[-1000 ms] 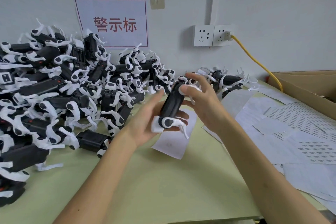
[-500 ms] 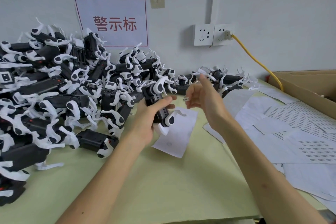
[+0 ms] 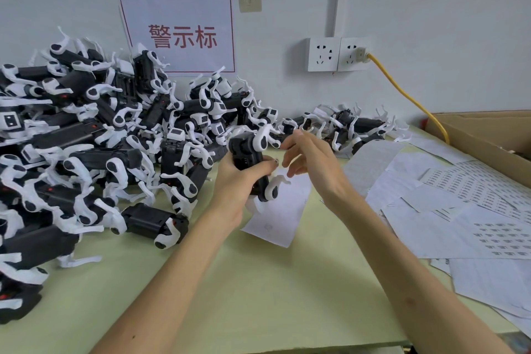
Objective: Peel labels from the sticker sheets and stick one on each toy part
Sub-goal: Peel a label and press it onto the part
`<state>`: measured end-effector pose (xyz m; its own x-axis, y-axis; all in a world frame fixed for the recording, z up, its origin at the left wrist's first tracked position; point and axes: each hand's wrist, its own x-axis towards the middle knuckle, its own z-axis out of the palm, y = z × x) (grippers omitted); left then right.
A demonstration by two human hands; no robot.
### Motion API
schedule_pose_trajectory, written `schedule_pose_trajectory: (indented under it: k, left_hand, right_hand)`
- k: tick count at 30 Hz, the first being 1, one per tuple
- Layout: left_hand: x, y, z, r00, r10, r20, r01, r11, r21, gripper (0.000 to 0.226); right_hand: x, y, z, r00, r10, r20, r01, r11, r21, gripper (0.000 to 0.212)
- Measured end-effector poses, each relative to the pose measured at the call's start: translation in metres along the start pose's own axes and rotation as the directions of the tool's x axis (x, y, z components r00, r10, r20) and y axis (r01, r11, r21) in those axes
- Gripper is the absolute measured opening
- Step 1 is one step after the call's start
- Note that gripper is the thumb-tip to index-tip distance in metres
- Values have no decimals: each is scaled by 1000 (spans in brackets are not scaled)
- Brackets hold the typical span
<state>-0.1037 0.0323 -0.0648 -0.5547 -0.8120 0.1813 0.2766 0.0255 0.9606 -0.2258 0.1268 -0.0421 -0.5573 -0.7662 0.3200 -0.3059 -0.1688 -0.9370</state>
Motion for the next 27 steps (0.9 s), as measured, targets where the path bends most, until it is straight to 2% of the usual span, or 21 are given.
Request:
schedule_pose_trajectory:
  k: [4,10,12,14,16,18,19,22,27]
  left_hand:
    - [2,3,-4,999,10,-30,-13,997,-79,27]
    - [-1,3,-3,997,72,19,-72,997,-35,31]
    - [-4,5,0,991,121,49,-122,992,19,29]
    - [-8,5,1,979,171,108,-180,981,77,13]
    - [-9,3,4,967,203,156,-224,966,131,17]
    - [-10,2,5,960,214,180,-245,955,167,18]
    - [-10,2,5,959,223,175,-257,945,202,23]
    - [-12,3,4,952,262,156,-299,902,312,35]
    - [-11,1,0,945,300,130,-327,872,365,38]
  right_hand:
    - [-3,-3,2,999,29,27,-31,997,77,25]
    - [-2,1,4,998,31,-52,-24,992,121,8]
    - [-2,3,3,997,17,-81,-8,994,107,7]
    - [-1,4,2,993,30,-114,-18,994,110,12]
    - [0,7,0,987,61,-146,-46,993,108,19]
    - [1,8,-2,982,104,-159,-85,989,122,9]
    - [1,7,-3,980,121,-157,-102,987,125,5]
    - [2,8,-4,979,158,-127,-144,983,113,13]
    - [3,7,-8,981,186,-56,-178,976,125,10]
